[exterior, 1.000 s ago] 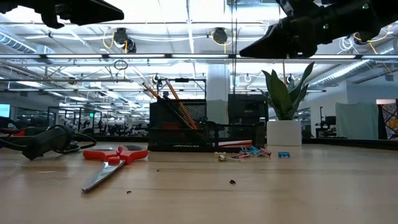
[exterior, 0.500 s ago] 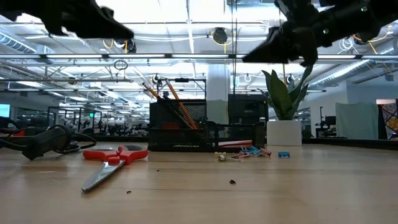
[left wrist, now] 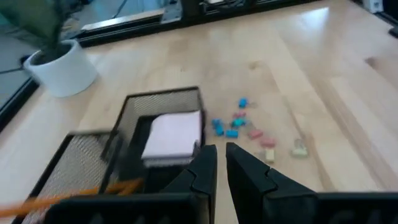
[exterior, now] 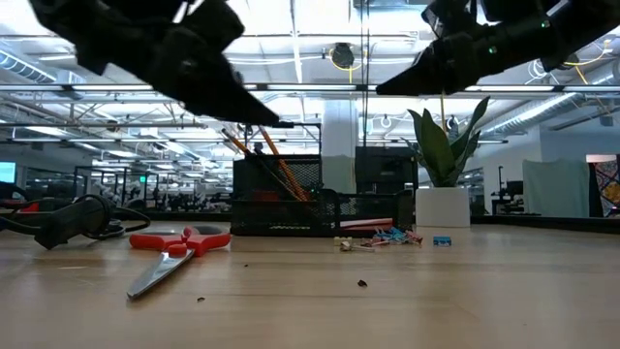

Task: Pick and place office supplies into organizer
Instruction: Put the green binder clip into the black desk organizer

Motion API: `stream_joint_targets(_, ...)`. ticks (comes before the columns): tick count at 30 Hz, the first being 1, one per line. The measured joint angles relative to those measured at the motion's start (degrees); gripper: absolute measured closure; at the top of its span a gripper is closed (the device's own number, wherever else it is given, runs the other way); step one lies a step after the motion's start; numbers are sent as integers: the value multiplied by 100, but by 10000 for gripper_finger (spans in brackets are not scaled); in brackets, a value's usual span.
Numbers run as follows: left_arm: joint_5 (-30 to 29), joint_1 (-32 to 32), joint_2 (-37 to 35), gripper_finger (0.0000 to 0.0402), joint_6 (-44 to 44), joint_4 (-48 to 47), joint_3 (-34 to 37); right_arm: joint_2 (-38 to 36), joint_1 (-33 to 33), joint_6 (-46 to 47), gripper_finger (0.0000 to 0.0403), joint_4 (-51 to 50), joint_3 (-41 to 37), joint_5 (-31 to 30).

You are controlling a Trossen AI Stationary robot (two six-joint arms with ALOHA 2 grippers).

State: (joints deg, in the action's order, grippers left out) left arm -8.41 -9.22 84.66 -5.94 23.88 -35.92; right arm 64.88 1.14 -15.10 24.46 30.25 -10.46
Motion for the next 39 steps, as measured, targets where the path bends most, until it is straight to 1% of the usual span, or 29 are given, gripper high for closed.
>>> stream_joint_targets(5, 497, -6, 469, 357, -870, -10, -616, 2, 33, 119, 403, 508, -128, 19)
stream_joint_targets(7, 673, -1, 589, 357, -893, -16, -810, -12, 85, 119, 403, 648, -128, 9)
stream_joint_targets(11, 997, -13, 825, 357, -574, -114, -930, -97, 327, 267, 403, 917, -128, 11)
stream_joint_targets(15, 923, -6, 1129, 357, -751, -172, -930, -121, 491, 759, 403, 697, -132, 13)
stream_joint_targets(19, 745, -7, 1528, 357, -375, -134, -930, -120, 416, 928, 403, 170, -134, 24)
stream_joint_targets(22, 1005, -26, 1742, 357, 106, 41, -927, -120, 326, 991, 403, -74, -134, 21)
stream_joint_targets(23, 1127, -34, 1796, 357, 182, 90, -930, -119, 308, 982, 403, -100, -134, 22)
stream_joint_targets(25, 1183, -71, 1899, 352, 211, 165, -927, -120, 299, 943, 403, -69, -134, 17)
stream_joint_targets(28, 1325, -98, 2011, 332, 368, 410, -927, -120, 316, 947, 403, -44, -134, 11)
stream_joint_targets(30, 1561, -107, 2010, 309, 498, 560, -927, -120, 331, 947, 403, -27, -134, 13)
stream_joint_targets(32, 1673, -151, 2009, 282, 696, 694, -927, -120, 331, 949, 403, -32, -134, 11)
stream_joint_targets(36, 1625, -259, 2009, 224, 968, 899, -933, -120, 331, 949, 403, -32, -134, 11)
stream_joint_targets(39, 1391, -286, 2009, 192, 1075, 550, -1072, -120, 331, 953, 403, -29, -134, 11)
